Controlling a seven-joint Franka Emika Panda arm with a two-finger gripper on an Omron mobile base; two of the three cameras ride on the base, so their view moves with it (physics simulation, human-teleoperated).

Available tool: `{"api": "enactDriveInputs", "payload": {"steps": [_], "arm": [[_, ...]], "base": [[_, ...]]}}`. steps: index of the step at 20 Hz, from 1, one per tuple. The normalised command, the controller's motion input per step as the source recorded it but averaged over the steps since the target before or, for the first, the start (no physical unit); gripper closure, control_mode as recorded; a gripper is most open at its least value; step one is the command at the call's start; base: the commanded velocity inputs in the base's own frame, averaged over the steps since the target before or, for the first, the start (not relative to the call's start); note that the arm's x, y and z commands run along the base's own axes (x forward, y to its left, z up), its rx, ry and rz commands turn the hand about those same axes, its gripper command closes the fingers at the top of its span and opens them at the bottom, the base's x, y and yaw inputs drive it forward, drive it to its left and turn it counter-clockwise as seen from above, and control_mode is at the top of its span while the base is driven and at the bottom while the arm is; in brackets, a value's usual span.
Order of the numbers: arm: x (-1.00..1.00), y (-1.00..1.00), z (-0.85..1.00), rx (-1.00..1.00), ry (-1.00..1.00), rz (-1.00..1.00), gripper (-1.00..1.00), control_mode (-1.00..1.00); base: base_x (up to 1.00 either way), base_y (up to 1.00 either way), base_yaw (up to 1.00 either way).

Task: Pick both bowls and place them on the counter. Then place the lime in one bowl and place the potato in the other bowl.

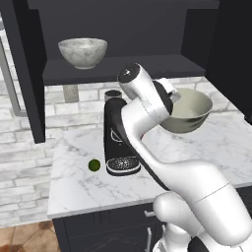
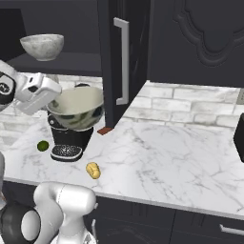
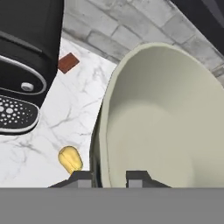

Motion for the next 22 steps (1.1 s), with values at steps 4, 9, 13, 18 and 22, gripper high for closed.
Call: {"api": "enactDriveInputs", "payload": {"steps": [4,9,13,18,22], "arm": [[0.00,-0.31,-0.68,0.15,0.09,0.00,1.00,-1.00],[0.02,-0.35,-0.58,0.09,0.00,0.00,1.00,-1.00],[0.07,-0.34,-0.61,0.07,0.00,0.00,1.00,-1.00],[0.18,-0.32,-0.47,0.04,0.00,0.00,1.00,-1.00],[0.33,-0.28,-0.36,0.01,0.00,-0.01,1.00,-1.00]], "base": [[0.00,0.00,0.00],[0.00,0.00,0.00],[0.00,0.00,0.00],[0.00,0.00,0.00],[0.00,0.00,0.00]]}}
